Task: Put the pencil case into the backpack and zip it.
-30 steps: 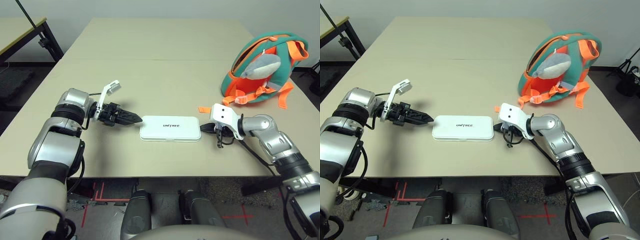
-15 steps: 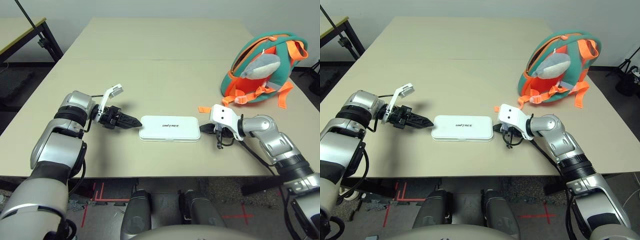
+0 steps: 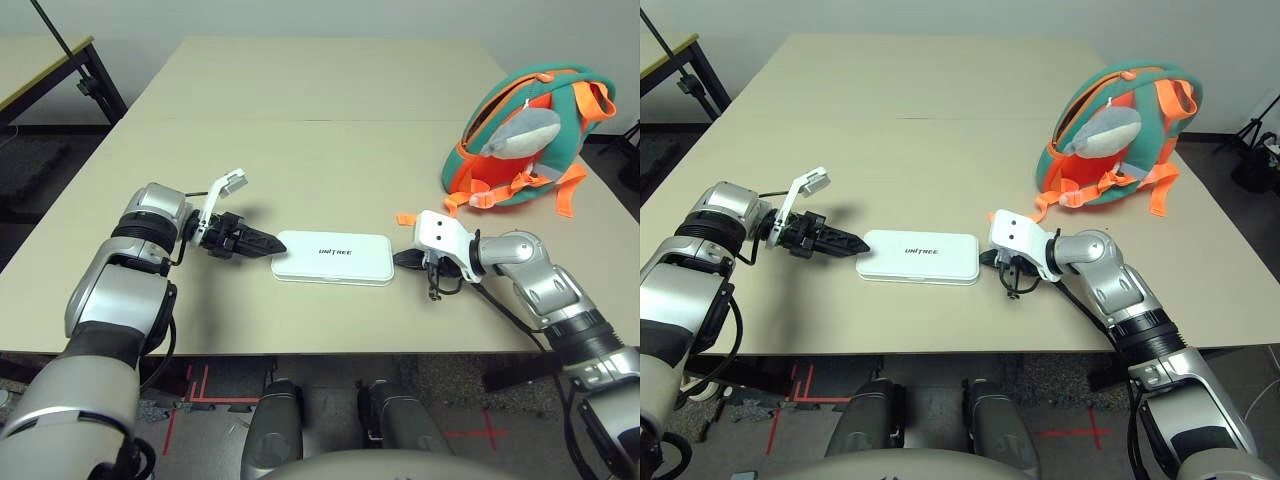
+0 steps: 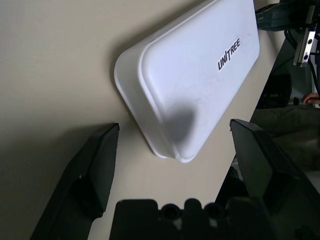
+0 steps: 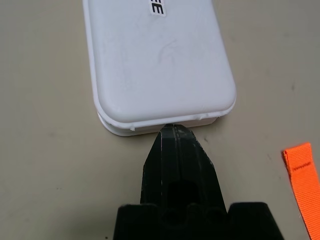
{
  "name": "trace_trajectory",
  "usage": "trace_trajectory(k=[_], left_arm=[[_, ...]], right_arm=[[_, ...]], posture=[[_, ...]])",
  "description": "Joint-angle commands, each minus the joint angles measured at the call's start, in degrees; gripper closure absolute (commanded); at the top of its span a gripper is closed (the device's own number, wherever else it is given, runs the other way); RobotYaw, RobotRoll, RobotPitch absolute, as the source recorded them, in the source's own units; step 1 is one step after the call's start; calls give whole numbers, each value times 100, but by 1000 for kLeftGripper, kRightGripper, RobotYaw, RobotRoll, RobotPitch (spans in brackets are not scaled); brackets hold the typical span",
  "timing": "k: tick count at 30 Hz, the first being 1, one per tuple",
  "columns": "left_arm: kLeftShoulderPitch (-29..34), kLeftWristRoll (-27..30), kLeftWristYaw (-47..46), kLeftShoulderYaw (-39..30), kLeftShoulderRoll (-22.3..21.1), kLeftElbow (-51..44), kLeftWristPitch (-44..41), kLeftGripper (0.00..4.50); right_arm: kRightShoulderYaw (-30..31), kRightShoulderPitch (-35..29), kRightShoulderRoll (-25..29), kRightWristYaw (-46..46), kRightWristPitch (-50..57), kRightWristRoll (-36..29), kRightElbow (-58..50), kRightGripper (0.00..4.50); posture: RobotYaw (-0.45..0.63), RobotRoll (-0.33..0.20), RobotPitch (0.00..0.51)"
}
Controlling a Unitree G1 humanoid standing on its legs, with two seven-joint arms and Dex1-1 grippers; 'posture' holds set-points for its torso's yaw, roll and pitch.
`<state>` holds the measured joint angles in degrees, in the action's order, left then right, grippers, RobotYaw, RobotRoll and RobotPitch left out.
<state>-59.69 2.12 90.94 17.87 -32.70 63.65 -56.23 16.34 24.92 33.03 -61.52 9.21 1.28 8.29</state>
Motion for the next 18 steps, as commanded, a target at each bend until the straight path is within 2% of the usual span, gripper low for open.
trace_trajectory(k=[1,18], left_arm=[[108,-82,-93,38,118,88,-38,65],[150,-44,-95,-64,195,49,-93,65]], right_arm=[[183,-4,-96,-22,20,20,-195,4500],[336,114,-390,-50,12,111,-163,4500]], posture=[[63,0,86],[64,0,87]])
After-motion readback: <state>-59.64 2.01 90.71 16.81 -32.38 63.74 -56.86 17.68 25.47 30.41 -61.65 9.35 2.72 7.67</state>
